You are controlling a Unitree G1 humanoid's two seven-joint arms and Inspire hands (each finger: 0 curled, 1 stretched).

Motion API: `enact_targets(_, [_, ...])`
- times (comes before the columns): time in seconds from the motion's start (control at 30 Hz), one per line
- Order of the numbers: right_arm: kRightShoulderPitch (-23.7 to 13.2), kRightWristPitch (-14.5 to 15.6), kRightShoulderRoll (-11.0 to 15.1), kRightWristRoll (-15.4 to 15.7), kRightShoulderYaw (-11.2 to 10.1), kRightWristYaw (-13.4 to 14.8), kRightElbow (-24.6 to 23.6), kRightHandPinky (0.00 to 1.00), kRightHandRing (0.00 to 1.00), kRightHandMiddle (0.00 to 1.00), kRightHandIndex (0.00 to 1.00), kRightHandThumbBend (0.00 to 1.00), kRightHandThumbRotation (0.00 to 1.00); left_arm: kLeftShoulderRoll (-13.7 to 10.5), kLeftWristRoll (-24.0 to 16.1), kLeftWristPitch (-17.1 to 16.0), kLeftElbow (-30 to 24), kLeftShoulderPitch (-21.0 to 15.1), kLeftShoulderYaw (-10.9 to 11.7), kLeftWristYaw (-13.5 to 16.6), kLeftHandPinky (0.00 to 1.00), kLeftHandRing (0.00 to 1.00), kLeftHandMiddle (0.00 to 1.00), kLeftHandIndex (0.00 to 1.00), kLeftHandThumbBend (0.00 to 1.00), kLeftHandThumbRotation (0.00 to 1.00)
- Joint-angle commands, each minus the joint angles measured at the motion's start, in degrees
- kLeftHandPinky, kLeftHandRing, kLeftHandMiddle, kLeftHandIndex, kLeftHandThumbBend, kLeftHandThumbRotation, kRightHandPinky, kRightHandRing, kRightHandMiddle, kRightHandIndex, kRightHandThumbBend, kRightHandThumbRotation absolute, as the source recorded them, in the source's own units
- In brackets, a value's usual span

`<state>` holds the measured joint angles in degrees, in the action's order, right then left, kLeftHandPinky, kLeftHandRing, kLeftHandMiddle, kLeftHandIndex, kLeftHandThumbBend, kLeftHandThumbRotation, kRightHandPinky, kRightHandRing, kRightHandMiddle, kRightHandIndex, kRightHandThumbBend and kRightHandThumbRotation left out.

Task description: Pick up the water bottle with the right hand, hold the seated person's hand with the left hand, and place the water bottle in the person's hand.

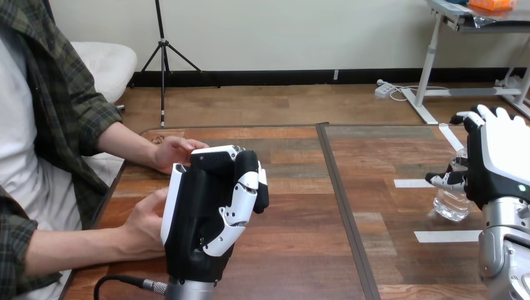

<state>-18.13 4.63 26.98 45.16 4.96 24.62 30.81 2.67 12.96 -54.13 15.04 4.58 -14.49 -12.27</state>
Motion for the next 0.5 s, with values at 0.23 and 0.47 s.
enact_targets(0.23, [-6.93,0.51,1.46,-0.82,1.43,-0.39,1.71,0.95,0.95,0.9,0.77,0.76,0.08,2.77,-0.37,-0.41,-1.05,-1.65,0.54,0.15,0.07,0.1,0.19,0.26,0.0,0.0])
enact_targets(0.47, [-7.13,1.11,1.38,-1.67,1.64,-0.97,1.59,0.94,0.95,0.9,0.76,0.75,0.08,2.91,-0.31,-0.42,-1.08,-1.53,0.48,0.24,0.07,0.1,0.19,0.26,0.0,0.0])
